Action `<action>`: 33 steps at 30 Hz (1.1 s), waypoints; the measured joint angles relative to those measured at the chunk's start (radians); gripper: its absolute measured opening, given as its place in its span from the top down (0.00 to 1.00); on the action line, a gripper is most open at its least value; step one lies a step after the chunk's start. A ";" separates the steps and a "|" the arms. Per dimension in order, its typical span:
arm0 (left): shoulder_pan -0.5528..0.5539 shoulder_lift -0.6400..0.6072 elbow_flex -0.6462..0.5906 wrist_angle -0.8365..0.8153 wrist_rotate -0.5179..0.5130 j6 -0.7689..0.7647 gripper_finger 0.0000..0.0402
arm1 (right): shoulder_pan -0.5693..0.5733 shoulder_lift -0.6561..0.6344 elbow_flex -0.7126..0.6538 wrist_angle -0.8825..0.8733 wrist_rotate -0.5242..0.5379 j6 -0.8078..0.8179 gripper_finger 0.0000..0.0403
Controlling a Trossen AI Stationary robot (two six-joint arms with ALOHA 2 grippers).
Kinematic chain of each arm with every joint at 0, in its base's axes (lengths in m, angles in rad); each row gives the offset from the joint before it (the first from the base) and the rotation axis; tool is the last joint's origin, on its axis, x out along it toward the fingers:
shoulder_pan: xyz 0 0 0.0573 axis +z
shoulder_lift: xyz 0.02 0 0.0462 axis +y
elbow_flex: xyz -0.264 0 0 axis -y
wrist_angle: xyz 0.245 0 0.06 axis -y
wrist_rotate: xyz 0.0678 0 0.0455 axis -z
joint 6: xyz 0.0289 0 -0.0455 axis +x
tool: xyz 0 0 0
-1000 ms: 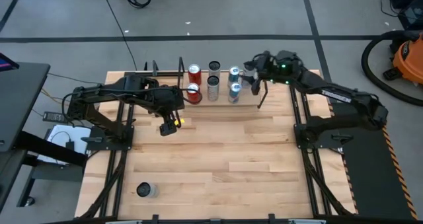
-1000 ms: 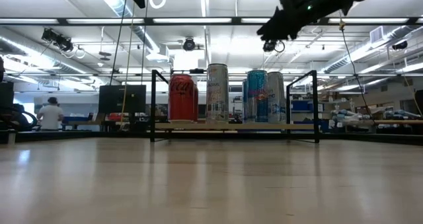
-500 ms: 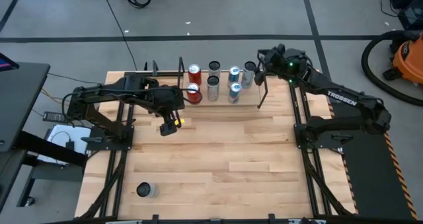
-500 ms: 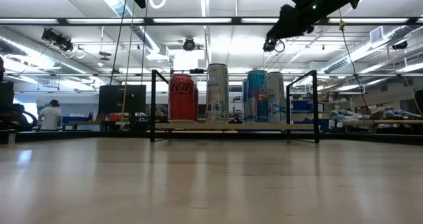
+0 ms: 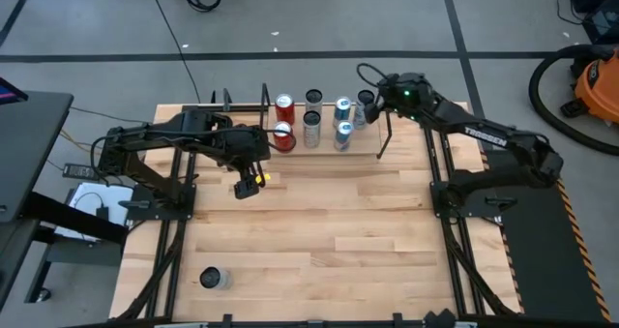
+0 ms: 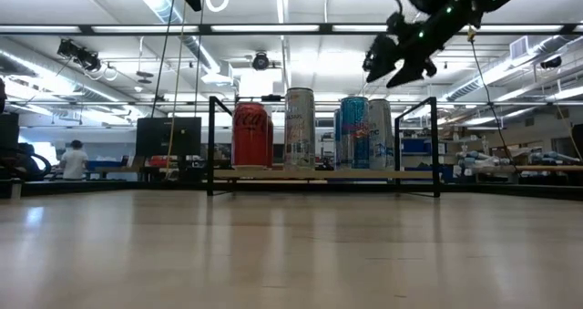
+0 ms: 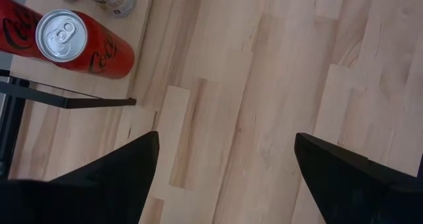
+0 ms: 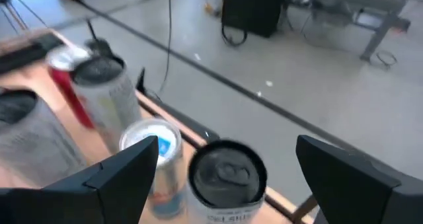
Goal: Place canned beverage on shelf
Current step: Adjust the white blue soda can
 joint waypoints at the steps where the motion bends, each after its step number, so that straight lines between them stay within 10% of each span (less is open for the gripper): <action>1: 0.000 0.000 0.000 0.000 0.000 0.000 0.12 | -0.003 0.017 0.000 -0.002 -0.001 -0.001 0.09; 18: 0.000 0.000 0.000 0.000 0.000 0.001 0.12 | -0.032 0.118 0.000 -0.035 0.008 -0.019 0.11; 33: 0.000 0.000 0.000 0.003 0.000 0.001 0.12 | -0.079 0.117 0.001 -0.075 -0.110 -0.199 0.40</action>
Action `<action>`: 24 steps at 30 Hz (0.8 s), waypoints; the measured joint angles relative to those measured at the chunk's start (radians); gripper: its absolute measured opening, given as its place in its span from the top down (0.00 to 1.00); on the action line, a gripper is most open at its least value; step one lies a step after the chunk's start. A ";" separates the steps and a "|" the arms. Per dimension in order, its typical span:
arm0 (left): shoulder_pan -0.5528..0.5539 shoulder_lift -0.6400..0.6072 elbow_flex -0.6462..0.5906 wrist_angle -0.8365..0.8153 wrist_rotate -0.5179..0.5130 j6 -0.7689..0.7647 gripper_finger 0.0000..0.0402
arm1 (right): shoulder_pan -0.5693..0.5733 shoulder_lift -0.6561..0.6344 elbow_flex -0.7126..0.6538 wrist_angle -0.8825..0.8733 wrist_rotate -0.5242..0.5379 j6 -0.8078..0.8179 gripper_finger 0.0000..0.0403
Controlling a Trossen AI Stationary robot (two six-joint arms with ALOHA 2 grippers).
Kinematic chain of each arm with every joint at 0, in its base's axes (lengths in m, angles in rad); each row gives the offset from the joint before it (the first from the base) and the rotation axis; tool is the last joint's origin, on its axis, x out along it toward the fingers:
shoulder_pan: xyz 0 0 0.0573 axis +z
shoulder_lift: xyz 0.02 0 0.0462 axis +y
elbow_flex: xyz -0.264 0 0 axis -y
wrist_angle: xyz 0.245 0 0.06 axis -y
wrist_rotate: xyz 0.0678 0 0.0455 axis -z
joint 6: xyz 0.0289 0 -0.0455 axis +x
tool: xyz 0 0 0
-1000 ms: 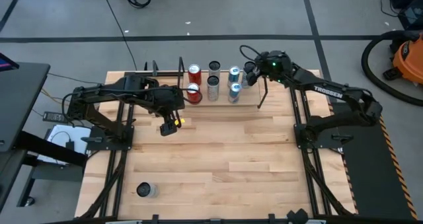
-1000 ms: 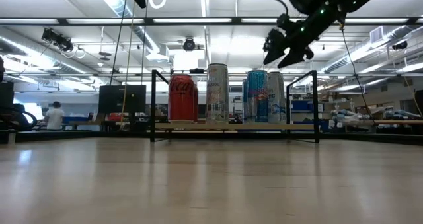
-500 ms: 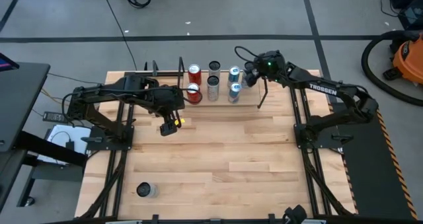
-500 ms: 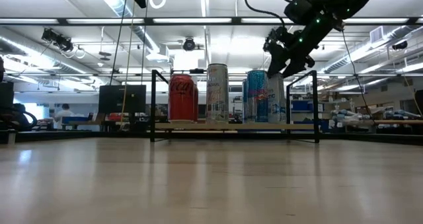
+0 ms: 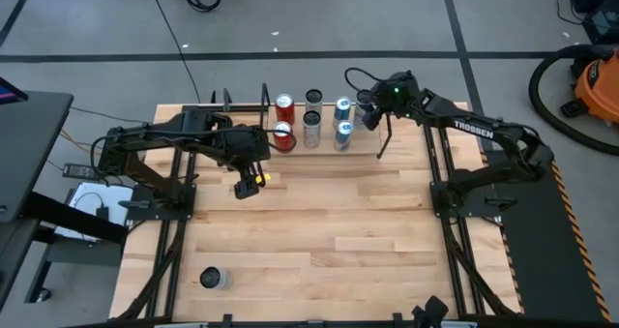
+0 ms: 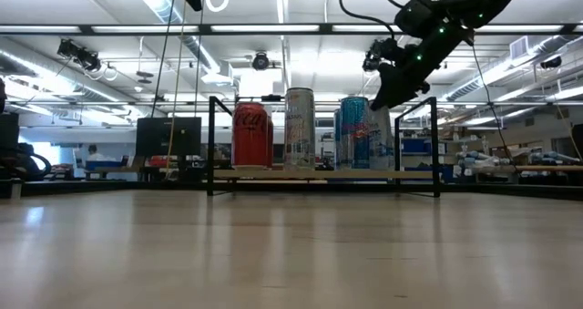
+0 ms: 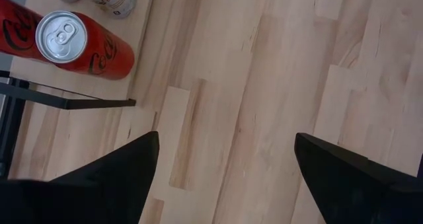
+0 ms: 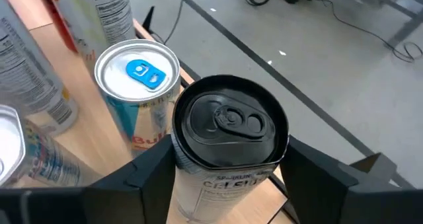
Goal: Place canned beverage on shelf
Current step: Adjust the white blue soda can
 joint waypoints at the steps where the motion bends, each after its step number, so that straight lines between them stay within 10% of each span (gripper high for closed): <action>1: 0.000 0.000 0.000 0.000 0.000 0.000 0.12 | -0.008 0.000 0.000 -0.002 -0.013 -0.016 0.40; 24: 0.000 0.000 0.000 0.001 0.000 0.011 0.12 | -0.202 -0.030 0.000 -0.128 -0.495 -0.393 0.39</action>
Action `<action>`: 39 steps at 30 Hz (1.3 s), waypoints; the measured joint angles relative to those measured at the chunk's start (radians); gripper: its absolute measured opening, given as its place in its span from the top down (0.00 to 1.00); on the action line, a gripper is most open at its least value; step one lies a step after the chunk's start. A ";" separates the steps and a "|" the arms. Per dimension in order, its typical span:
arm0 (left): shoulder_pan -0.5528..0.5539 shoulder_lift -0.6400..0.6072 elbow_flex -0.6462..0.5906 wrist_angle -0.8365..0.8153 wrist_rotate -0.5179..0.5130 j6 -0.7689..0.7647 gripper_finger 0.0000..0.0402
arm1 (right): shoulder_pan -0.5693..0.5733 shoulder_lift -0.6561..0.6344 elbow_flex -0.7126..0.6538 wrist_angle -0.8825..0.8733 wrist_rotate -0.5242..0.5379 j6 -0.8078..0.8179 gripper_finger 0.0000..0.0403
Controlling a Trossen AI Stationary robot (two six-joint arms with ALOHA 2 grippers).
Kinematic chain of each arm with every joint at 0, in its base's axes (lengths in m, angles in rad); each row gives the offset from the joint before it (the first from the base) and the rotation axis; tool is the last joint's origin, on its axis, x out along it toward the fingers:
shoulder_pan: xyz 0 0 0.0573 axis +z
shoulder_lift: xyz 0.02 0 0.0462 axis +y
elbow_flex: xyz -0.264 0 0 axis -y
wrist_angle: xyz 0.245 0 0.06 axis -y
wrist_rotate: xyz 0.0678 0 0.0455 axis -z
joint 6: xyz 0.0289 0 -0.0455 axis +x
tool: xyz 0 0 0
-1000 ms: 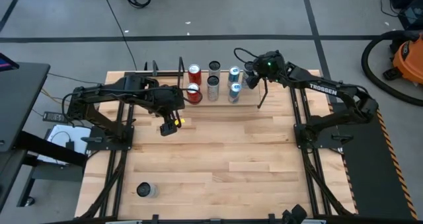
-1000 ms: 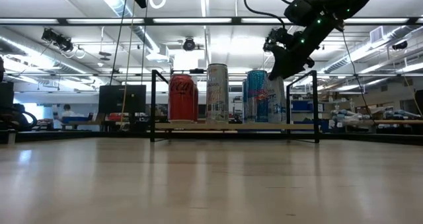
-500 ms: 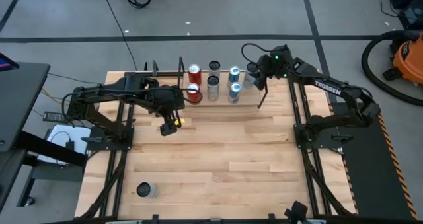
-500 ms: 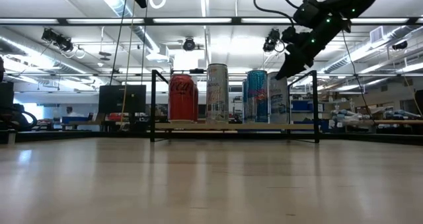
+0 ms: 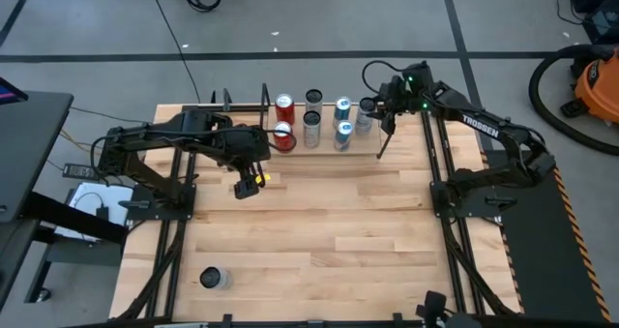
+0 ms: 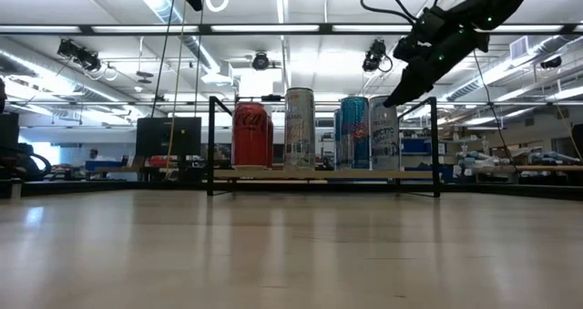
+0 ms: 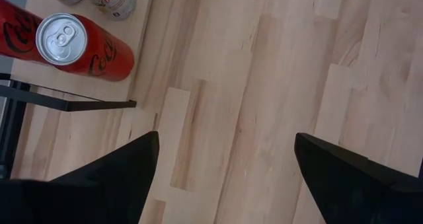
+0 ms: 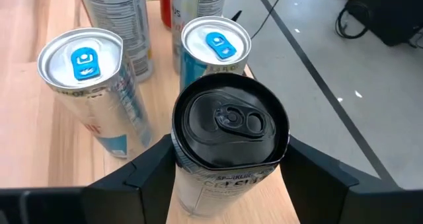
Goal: Place canned beverage on shelf
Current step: Adjust the white blue soda can
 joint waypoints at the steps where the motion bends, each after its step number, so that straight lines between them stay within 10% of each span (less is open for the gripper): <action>1: 0.000 0.000 0.000 0.000 0.000 0.000 0.12 | -0.006 0.000 0.000 0.001 0.000 -0.004 0.39; 39: 0.000 0.000 0.000 0.000 0.000 -0.002 0.12 | -0.043 0.003 -0.003 0.029 0.035 0.049 0.21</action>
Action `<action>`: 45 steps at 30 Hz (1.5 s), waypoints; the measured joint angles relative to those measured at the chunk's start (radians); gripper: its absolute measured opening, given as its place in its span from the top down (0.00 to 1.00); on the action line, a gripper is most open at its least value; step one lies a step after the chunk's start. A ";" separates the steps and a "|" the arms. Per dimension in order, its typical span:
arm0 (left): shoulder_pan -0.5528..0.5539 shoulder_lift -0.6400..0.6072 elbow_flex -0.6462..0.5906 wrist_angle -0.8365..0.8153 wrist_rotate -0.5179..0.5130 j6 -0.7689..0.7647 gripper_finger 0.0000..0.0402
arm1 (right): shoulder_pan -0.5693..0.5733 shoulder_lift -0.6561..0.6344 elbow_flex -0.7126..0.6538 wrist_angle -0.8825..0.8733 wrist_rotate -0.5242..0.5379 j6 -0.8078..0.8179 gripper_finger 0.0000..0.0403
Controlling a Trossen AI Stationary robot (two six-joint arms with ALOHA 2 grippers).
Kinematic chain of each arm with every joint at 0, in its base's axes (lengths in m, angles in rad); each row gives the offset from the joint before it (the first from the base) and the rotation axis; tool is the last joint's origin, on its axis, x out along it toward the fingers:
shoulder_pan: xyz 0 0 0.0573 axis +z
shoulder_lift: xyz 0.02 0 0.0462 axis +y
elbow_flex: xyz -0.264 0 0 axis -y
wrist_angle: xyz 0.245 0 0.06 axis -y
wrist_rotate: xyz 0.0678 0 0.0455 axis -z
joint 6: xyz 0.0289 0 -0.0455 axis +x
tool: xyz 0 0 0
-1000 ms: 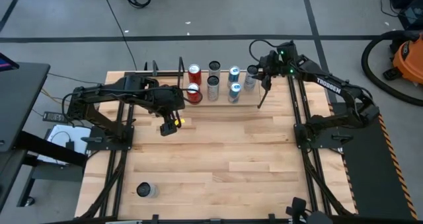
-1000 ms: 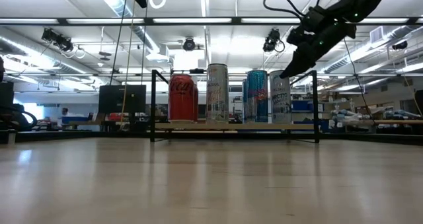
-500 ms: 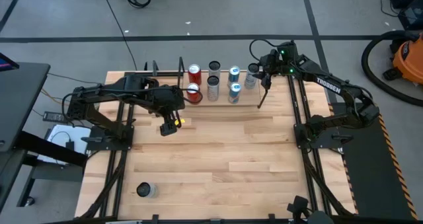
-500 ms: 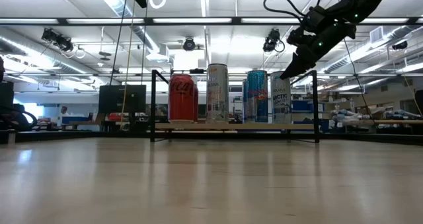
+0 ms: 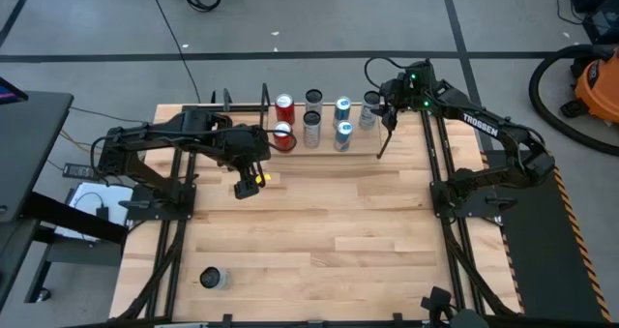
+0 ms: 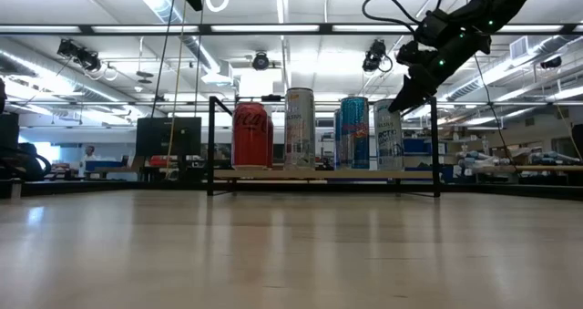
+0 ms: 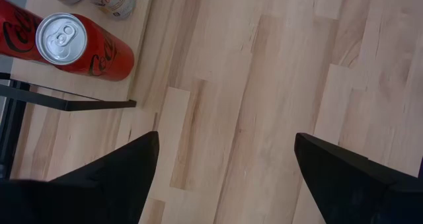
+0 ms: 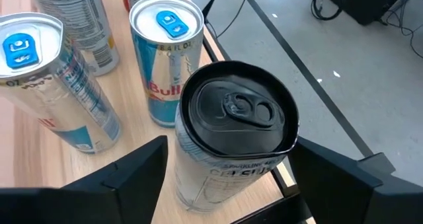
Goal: Place canned beverage on shelf
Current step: Adjust the white blue soda can, then put the white blue soda can aligned with the other white blue soda can on the shelf
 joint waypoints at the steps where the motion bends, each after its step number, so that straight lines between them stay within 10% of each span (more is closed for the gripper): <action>1: 0.000 0.000 0.000 0.000 0.000 0.000 0.12 | 0.000 0.000 0.000 0.001 -0.004 0.000 0.21; 21: 0.002 0.000 0.000 0.000 0.000 0.024 0.12 | 0.007 -0.134 0.003 -0.042 -0.025 0.070 0.21; 34: -0.088 0.000 0.000 -0.068 -0.055 -0.115 0.12 | 0.114 -0.277 0.003 -0.054 -0.493 0.363 0.21; 45: -0.276 0.000 0.000 -0.091 -0.064 -0.395 0.12 | 0.375 -0.314 0.003 -0.085 -0.533 0.352 0.21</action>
